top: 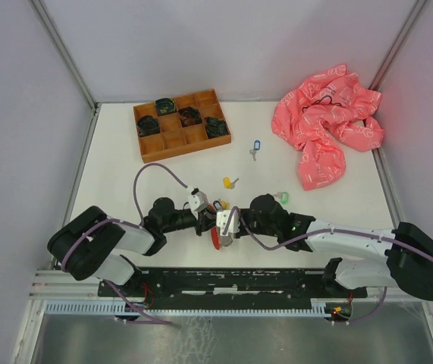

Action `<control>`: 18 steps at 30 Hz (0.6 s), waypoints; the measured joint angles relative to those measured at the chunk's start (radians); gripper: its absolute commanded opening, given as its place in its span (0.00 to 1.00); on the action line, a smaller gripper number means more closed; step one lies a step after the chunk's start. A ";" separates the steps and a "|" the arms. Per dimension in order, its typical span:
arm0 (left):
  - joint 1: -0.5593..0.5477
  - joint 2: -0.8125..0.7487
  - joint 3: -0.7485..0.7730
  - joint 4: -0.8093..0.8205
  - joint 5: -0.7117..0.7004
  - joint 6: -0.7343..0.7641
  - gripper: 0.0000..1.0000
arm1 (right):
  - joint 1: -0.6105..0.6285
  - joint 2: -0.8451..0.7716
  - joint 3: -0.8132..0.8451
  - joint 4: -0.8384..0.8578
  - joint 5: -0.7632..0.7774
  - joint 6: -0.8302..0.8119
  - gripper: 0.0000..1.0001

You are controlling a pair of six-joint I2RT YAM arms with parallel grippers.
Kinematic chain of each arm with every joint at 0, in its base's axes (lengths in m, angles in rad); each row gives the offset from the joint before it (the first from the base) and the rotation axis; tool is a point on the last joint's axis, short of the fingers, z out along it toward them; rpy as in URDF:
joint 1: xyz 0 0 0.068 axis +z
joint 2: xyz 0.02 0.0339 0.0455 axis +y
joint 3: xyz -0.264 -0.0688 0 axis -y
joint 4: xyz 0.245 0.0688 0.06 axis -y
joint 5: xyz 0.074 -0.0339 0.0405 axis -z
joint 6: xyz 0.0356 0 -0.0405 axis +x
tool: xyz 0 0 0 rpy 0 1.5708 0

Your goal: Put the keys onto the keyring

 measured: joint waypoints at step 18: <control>-0.004 -0.001 0.043 -0.101 0.048 0.003 0.03 | 0.003 0.028 0.039 -0.074 0.000 -0.034 0.01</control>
